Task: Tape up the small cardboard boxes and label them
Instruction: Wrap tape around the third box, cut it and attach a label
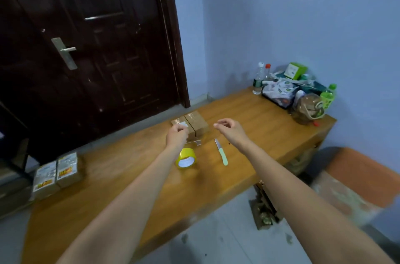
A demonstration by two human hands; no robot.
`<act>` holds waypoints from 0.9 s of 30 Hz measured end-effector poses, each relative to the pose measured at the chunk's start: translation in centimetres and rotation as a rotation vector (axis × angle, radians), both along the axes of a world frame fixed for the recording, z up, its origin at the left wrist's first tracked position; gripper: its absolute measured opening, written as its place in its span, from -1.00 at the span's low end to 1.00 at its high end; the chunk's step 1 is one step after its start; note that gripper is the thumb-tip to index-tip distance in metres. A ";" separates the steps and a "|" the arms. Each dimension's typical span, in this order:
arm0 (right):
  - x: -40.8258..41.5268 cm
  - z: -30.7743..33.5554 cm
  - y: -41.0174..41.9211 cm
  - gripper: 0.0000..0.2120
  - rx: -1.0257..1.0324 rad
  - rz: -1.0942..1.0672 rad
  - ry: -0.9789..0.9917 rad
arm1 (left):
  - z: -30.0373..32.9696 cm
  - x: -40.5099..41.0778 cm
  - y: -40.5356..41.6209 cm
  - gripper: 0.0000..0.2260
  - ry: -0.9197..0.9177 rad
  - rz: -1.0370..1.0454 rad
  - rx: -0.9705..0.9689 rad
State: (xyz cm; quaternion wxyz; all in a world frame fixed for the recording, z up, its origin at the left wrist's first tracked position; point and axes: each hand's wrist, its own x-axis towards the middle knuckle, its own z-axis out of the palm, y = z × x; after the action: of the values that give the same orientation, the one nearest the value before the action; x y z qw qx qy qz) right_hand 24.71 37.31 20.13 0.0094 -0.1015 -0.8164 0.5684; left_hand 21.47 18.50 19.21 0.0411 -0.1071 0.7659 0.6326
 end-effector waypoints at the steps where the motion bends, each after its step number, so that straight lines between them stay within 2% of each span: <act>1: -0.4 -0.1 0.4 -0.64 -0.006 0.008 0.002 | 0.0 -0.4 0.2 -0.82 0.000 0.010 -0.005; 9: -7.1 -2.5 1.5 -0.65 -0.009 0.067 -0.034 | -2.7 -6.5 1.2 -0.81 -0.035 0.110 -0.005; 19: -19.9 -5.3 0.6 -0.65 0.146 0.206 -0.134 | -9.0 -18.4 0.8 -0.84 -0.204 0.204 0.064; 23: -24.2 -7.2 -0.7 -0.66 0.202 0.260 -0.166 | -12.0 -21.0 -0.5 -0.94 -0.267 0.230 0.008; 27: -27.5 -10.0 -2.1 -0.68 0.221 0.325 -0.253 | -14.4 -22.5 -1.4 -0.92 -0.344 0.254 -0.044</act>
State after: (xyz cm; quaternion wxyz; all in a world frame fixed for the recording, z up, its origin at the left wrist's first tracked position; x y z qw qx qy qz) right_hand -2.76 35.23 10.15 -0.1739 -0.0375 -0.8739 0.4525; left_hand -0.99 17.08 4.77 0.0887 -0.3100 0.7415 0.5884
